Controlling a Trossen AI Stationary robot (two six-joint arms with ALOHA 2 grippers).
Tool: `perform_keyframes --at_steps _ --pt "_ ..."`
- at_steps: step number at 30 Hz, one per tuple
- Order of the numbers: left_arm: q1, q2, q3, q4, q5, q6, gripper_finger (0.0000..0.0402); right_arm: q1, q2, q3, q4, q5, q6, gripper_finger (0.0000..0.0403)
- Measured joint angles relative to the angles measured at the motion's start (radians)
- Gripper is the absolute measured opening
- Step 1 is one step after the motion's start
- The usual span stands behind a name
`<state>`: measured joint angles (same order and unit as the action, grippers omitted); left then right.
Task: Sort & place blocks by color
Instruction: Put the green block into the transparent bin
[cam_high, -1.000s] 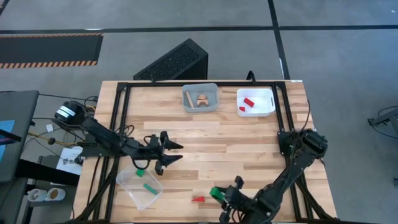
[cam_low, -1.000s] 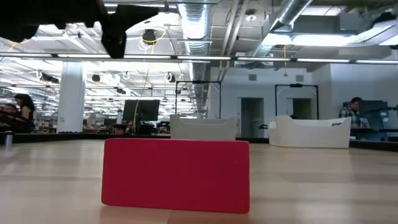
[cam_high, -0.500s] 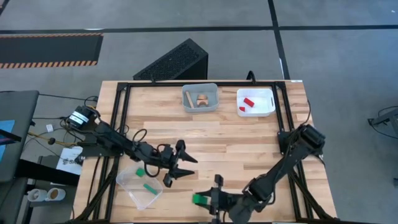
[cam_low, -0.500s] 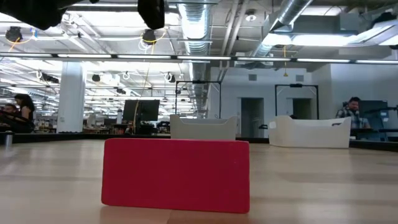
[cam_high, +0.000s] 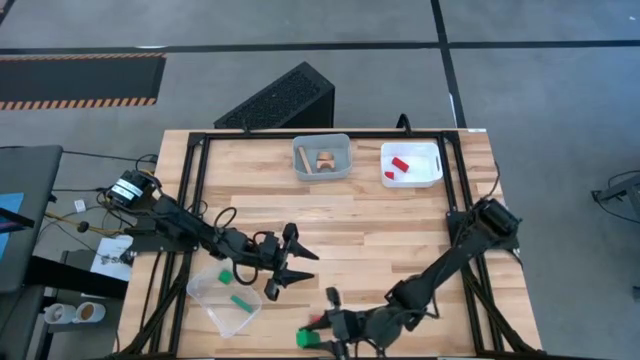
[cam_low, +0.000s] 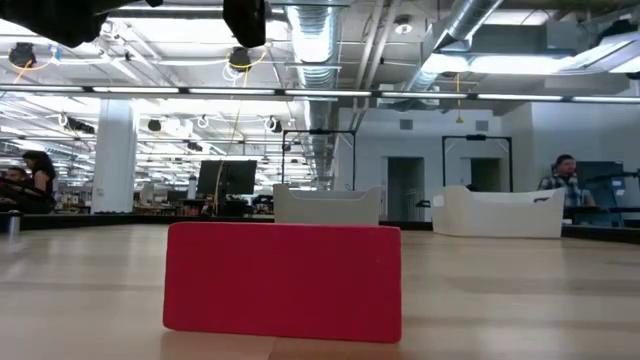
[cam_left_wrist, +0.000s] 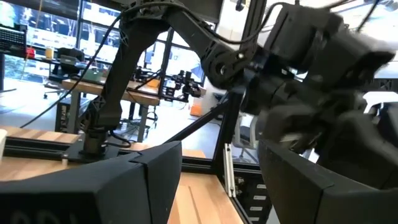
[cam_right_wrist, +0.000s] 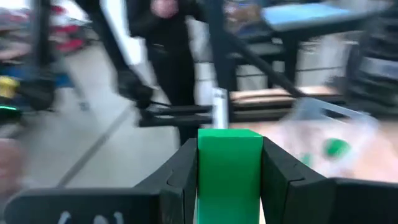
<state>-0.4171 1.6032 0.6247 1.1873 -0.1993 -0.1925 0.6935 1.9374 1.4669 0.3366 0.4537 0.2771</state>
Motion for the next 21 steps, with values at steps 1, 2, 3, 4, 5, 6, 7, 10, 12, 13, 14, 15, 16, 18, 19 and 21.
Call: perform_keyframes --at_steps 1,2,3,4,5,6,7,10,12,13,14,15,16,18,19,21 --pt "0.000 0.000 0.000 0.000 0.000 0.000 0.0201 0.003 0.005 -0.006 -0.001 0.031 -0.001 0.0125" --pt "0.000 0.000 0.000 0.000 0.000 0.000 0.0201 0.009 0.007 -0.020 0.019 0.070 0.000 0.0125" --pt "0.000 0.000 0.000 0.000 0.000 -0.001 0.0201 0.016 0.006 -0.043 0.059 0.103 0.002 0.0125" --pt "0.000 0.000 0.000 -0.001 0.001 -0.002 0.0201 0.027 0.005 -0.073 0.105 0.144 0.000 0.0125" --pt "0.000 0.000 0.000 -0.002 0.006 -0.003 0.0201 0.033 0.003 -0.113 0.159 0.171 -0.005 0.0125" --pt "0.000 0.000 0.000 -0.004 0.009 -0.002 0.0201 0.044 -0.005 -0.159 0.209 0.196 -0.013 0.0125" --pt "0.000 0.000 0.000 -0.007 0.008 -0.002 0.0201 0.053 -0.016 -0.214 0.262 0.218 -0.018 0.0125" --pt "0.000 0.000 0.000 -0.021 0.000 -0.009 0.0201 0.053 -0.054 -0.363 0.500 0.246 -0.017 0.0125" --pt "0.000 0.000 0.000 -0.025 0.000 -0.020 0.0201 0.040 -0.075 -0.455 0.638 0.276 -0.021 0.0125" --pt "0.000 0.000 0.000 -0.028 -0.001 -0.022 0.0201 0.032 -0.081 -0.493 0.681 0.295 -0.021 0.0126" --pt "0.000 0.000 0.000 -0.031 -0.002 -0.019 0.0201 0.024 -0.085 -0.519 0.709 0.320 -0.021 0.0127" --pt "-0.001 0.000 0.000 -0.034 -0.002 -0.006 0.0202 0.016 -0.090 -0.538 0.730 0.338 -0.024 0.0129" --pt "-0.004 0.000 0.000 -0.040 -0.002 0.005 0.0205 0.007 -0.101 -0.549 0.745 0.344 -0.032 0.0132" --pt "-0.010 0.000 0.006 -0.074 -0.007 0.010 0.0215 -0.010 -0.126 -0.553 0.753 0.344 -0.065 0.0138" --pt "-0.011 0.000 0.010 -0.088 -0.019 0.009 0.0222 -0.017 -0.135 -0.551 0.754 0.342 -0.089 0.0140" --pt "-0.011 0.000 0.023 -0.114 -0.053 -0.002 0.0240 -0.029 -0.144 -0.543 0.751 0.339 -0.144 0.0142"
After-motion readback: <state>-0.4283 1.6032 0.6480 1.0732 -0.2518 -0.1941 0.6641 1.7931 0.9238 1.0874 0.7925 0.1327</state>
